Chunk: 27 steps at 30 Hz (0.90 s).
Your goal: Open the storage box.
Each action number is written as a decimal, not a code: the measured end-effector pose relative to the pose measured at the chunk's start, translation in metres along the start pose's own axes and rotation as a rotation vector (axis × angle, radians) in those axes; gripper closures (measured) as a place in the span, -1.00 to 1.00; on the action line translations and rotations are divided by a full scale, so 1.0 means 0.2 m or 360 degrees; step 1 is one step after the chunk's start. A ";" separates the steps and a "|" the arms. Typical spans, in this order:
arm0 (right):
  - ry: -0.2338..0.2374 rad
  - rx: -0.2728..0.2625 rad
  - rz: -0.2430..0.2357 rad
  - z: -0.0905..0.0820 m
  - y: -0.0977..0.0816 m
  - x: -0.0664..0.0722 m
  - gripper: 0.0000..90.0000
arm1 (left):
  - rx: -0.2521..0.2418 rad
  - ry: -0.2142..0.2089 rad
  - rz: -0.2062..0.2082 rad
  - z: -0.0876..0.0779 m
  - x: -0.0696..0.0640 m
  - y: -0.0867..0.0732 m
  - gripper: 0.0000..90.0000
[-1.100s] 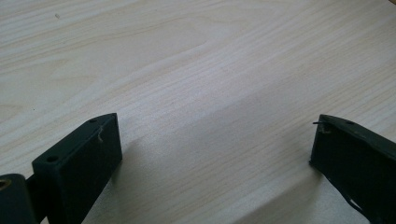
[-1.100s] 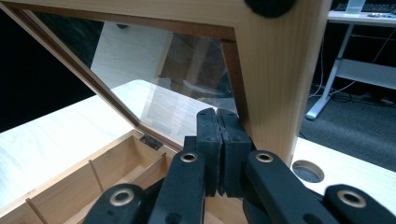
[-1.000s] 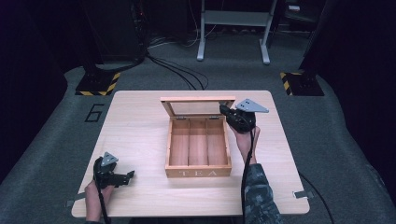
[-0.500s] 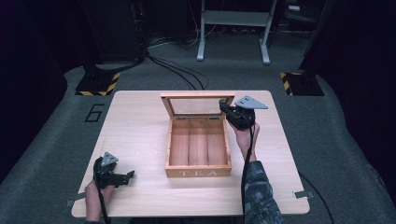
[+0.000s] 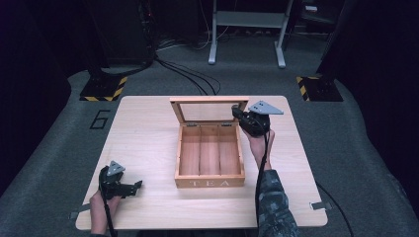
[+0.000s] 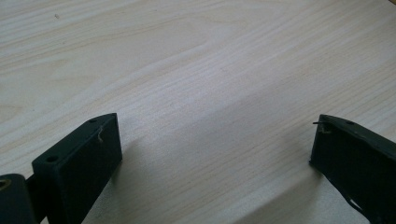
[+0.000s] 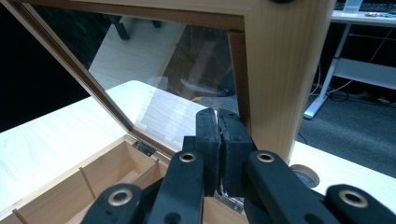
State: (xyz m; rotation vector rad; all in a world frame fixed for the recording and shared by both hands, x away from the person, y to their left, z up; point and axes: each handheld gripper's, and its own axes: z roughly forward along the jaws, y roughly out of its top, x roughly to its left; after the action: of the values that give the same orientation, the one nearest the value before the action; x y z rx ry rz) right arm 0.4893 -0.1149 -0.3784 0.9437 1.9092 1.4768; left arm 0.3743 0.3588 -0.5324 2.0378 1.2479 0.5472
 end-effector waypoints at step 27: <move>0.0011 -0.0003 0.0026 -0.01 0.00 0.00 0.94 | -0.0002 0.0001 -0.0001 0.00 0.00 0.00 -0.96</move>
State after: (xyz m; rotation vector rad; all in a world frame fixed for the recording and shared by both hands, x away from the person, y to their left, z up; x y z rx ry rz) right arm 0.4880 -0.1155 -0.3786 0.9568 1.9091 1.4929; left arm 0.3743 0.3587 -0.5325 2.0363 1.2481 0.5481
